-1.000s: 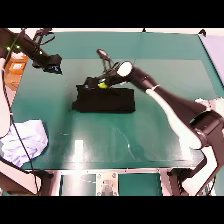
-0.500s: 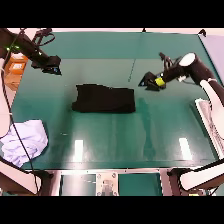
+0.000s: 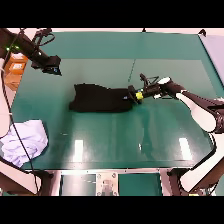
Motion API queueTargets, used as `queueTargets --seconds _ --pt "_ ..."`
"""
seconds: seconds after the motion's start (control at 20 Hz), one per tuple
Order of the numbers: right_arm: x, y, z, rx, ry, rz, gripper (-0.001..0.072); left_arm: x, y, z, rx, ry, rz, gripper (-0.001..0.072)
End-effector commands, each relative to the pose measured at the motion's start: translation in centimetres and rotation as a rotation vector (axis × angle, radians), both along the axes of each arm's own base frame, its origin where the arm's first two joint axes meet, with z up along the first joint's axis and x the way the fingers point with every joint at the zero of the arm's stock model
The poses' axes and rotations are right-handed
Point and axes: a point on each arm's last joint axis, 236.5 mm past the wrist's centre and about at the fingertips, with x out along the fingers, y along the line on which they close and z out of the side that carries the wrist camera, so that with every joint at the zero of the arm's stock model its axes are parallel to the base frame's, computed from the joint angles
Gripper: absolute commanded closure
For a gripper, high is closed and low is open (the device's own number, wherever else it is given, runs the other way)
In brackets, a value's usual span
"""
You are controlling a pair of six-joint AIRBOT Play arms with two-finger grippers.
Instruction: Fold the shirts.
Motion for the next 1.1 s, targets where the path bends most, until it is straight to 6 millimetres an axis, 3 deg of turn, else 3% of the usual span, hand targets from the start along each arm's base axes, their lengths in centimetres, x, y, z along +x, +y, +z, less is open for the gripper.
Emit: queueTargets --seconds 0.0,0.1,0.25,0.35,0.45,0.65,0.8,0.9,1.05 --pt "2.4 1.2 5.8 0.087 -0.110 0.017 0.0692 -0.2 0.0 0.0 0.000 0.007 -0.001 0.0677" --pt "5.0 -1.7 12.4 0.067 -0.251 -0.027 0.0693 -0.4 0.0 -0.1 0.001 0.016 -0.004 0.0676" --pt "7.0 -9.5 21.8 -0.006 -0.421 -0.132 0.0693 -0.4 0.0 -0.1 0.001 0.016 -0.004 0.0676" --pt "7.1 -15.7 26.4 -0.050 -0.490 -0.225 0.0693 -0.4 0.0 -0.1 0.001 0.018 -0.005 0.0676" --pt "7.0 -22.4 29.3 -0.089 -0.525 -0.356 0.0693 -0.5 0.0 -0.1 0.001 0.019 -0.005 0.0676" --pt "4.9 -36.0 30.8 -0.162 -0.521 -0.618 0.0692 -0.5 0.0 -0.1 0.001 0.020 -0.005 0.0676" --pt "1.5 -45.4 30.7 -0.210 -0.497 -0.817 0.0693 -0.5 0.0 -0.1 0.001 0.019 -0.005 0.0676" --pt "-1.5 -49.8 30.4 -0.231 -0.470 -0.906 0.0693 -0.5 0.0 -0.1 0.001 0.020 -0.005 0.0676" --pt "-5.6 -53.7 29.1 -0.279 -0.402 -0.975 0.0693 -0.5 -0.1 0.0 -0.004 0.020 -0.007 0.0676"
